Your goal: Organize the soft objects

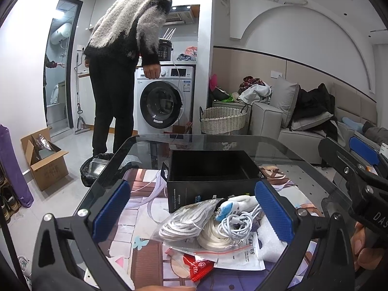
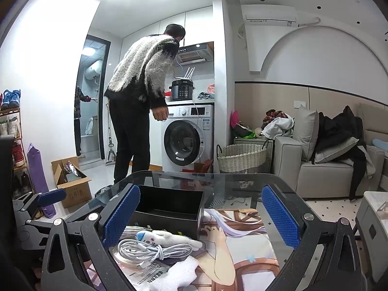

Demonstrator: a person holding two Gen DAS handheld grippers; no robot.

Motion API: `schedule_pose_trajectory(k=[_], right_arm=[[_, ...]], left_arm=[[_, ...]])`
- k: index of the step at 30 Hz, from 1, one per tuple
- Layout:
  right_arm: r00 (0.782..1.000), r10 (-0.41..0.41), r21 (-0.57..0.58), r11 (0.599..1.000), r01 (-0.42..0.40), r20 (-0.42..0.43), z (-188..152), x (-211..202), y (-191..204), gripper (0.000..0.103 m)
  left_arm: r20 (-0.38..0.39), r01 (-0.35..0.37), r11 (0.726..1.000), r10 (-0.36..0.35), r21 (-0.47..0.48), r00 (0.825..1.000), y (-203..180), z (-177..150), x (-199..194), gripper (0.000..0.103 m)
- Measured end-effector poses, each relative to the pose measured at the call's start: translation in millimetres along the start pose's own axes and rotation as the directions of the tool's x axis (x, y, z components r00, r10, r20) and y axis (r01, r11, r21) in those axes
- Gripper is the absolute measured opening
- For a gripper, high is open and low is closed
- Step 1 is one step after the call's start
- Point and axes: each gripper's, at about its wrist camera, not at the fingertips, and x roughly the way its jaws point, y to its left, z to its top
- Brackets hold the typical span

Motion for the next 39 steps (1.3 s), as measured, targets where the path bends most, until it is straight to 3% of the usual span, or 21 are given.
schedule_pose_trajectory(k=[39], right_arm=[[0.999,-0.005,-0.008,1.0,0.006,0.035,3.8,-9.3,-1.7,0.102]], left_arm=[[0.003,0.001,1.0,0.0,-0.018,1.0,-0.4,1.5,-0.5,0.103]])
